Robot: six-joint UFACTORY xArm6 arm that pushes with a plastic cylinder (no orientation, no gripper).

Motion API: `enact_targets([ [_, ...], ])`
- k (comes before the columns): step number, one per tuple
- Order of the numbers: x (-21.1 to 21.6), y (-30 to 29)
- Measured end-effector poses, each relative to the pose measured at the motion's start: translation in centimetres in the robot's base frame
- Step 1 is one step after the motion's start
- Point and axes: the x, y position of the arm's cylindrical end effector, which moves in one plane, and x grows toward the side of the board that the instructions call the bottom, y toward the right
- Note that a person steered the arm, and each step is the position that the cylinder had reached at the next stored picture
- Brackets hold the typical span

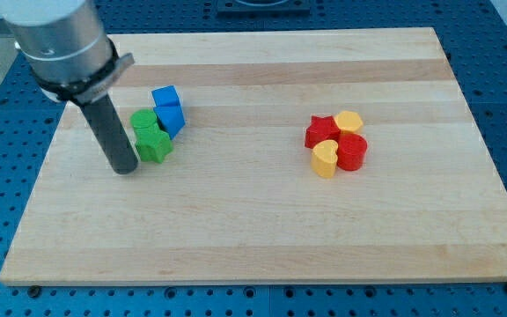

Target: Move green circle along with the green star down towards the bottom

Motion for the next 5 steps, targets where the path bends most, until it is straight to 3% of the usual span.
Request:
enact_targets([
  [1, -1.4, -1.6],
  [3, -10.0, -5.2],
  [4, -11.6, -2.6],
  [5, -8.5, 0.5],
])
